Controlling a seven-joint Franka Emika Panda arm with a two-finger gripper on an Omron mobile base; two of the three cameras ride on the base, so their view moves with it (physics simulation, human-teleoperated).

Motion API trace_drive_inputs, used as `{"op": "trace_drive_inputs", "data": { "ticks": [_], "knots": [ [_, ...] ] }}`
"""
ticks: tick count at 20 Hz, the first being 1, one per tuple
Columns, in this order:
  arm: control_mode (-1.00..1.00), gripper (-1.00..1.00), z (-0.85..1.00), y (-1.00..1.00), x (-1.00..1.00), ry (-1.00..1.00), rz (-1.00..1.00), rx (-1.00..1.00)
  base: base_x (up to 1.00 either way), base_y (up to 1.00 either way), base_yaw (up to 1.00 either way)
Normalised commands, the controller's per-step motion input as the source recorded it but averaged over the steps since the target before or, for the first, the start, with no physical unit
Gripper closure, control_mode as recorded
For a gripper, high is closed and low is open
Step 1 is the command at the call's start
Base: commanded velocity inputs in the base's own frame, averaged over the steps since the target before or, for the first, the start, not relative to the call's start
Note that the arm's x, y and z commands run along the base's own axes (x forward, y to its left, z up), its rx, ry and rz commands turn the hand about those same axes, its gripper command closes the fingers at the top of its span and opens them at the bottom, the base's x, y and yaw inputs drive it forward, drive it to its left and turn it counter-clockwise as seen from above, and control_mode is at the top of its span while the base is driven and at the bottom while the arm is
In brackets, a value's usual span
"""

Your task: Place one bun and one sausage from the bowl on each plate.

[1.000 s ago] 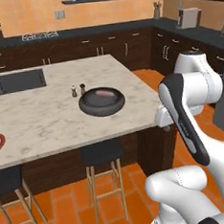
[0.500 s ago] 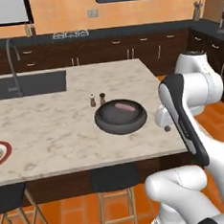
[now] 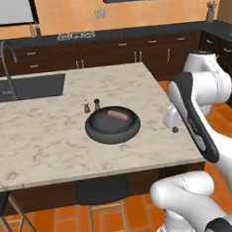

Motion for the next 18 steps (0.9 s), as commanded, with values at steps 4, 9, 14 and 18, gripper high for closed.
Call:
{"op": "trace_drive_inputs", "data": {
  "ticks": [4, 9, 14, 18],
  "knots": [
    [-1.00, -1.00, -0.06, -0.07, 0.86, -0.02, 0.07, 0.00, 0.00, 0.00, 0.00],
    [-1.00, -1.00, 0.00, 0.21, 1.00, 0.02, 0.00, -0.06, 0.00, 0.00, 0.00],
    [-1.00, -1.00, -0.13, 0.51, 0.92, -0.03, -0.09, -0.01, 0.00, 0.00, 0.00],
    [-1.00, -1.00, -0.23, 0.67, 0.99, -0.03, -0.11, 0.00, 0.00, 0.00, 0.00]
  ]
}}
